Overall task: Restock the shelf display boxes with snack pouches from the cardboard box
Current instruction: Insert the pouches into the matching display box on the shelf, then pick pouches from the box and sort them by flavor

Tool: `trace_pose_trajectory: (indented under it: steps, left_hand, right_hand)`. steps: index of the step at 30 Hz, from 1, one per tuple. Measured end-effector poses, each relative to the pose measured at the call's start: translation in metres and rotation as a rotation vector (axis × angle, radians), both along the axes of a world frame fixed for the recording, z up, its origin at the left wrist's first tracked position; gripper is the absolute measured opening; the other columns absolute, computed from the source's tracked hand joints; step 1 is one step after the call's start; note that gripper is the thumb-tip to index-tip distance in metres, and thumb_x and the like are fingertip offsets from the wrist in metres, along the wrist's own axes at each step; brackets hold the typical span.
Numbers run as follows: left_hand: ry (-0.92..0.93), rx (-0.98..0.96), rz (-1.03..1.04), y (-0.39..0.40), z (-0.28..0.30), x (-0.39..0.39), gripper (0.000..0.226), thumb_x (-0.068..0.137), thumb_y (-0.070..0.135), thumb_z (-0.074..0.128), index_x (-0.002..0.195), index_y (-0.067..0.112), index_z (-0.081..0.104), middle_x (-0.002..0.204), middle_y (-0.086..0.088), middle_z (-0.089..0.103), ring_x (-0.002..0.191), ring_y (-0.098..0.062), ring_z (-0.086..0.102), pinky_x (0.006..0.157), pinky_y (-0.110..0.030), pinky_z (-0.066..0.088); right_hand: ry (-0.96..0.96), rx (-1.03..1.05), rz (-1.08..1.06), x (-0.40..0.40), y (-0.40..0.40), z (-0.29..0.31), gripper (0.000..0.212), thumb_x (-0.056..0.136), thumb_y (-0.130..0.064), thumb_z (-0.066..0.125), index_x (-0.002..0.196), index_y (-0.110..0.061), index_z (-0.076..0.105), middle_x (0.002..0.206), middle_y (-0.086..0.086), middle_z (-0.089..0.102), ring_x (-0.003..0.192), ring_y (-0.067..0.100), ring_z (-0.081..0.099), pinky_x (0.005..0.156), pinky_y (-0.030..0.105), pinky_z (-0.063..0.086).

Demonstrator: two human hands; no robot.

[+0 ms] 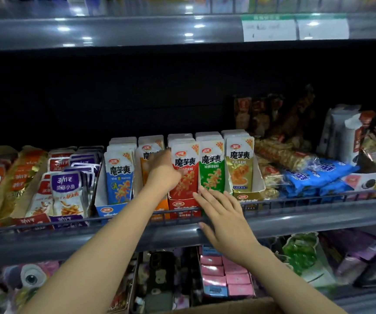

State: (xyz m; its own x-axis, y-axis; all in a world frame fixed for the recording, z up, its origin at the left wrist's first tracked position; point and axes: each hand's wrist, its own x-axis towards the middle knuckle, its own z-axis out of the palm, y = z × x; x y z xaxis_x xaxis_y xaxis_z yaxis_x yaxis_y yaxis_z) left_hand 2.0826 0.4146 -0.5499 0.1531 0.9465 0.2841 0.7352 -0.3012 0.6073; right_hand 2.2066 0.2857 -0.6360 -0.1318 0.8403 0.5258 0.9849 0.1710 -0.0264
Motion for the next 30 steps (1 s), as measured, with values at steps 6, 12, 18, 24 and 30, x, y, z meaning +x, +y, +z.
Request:
trace_pose_trajectory:
  steps: [6,12,18,24,30]
  left_hand:
    - [0.253,0.114,0.051,0.003,-0.002,-0.008,0.090,0.078,0.036,0.075,0.146,0.011,0.022,0.146,-0.010,0.031,0.137,-0.027,0.023,0.109,-0.035,0.023]
    - [0.147,0.136,0.068,-0.002,-0.005,-0.008,0.083,0.077,0.035,0.076,0.143,0.018,0.029,0.144,-0.008,0.035,0.136,-0.024,0.026,0.105,-0.033,0.026]
    - [-0.106,0.034,-0.034,-0.020,-0.019,-0.019,0.098,0.077,0.037,0.075,0.151,0.022,0.012,0.145,-0.007,0.040,0.125,-0.023,0.048,0.099,-0.039,0.046]
    - [-0.066,0.316,-0.084,-0.103,-0.052,-0.031,0.064,0.095,0.038,0.049,0.150,0.021,0.022,0.153,0.001,0.025,0.141,-0.016,0.018,0.114,-0.030,0.007]
    - [-0.142,0.154,-0.240,-0.197,-0.135,-0.025,0.048,0.096,0.035,0.042,0.142,0.019,0.040,0.149,0.006,0.035,0.139,-0.009,0.026,0.117,-0.034,0.018]
  right_hand:
    - [-0.041,0.037,-0.021,0.000,0.004,-0.008,0.062,0.083,-0.041,0.043,0.141,-0.019,0.039,0.147,-0.001,0.042,0.129,0.018,0.040,0.111,0.040,0.020]
    - [-0.045,0.046,-0.035,-0.002,0.005,-0.011,0.063,0.084,-0.040,0.042,0.142,-0.018,0.038,0.148,0.000,0.041,0.130,0.020,0.039,0.111,0.041,0.019]
    - [-0.088,0.036,-0.077,-0.005,0.000,-0.010,0.064,0.086,-0.040,0.035,0.144,-0.014,0.036,0.150,0.003,0.038,0.138,0.022,0.030,0.112,0.042,0.017]
    - [0.014,0.015,-0.111,-0.013,-0.049,-0.033,0.060,0.089,-0.040,0.034,0.144,-0.017,0.037,0.150,0.003,0.037,0.138,0.021,0.027,0.111,0.044,0.017]
    - [0.168,-0.059,-0.182,-0.006,-0.135,-0.081,0.053,0.085,-0.036,0.039,0.133,-0.016,0.050,0.140,0.004,0.050,0.123,0.022,0.038,0.102,0.040,0.024]
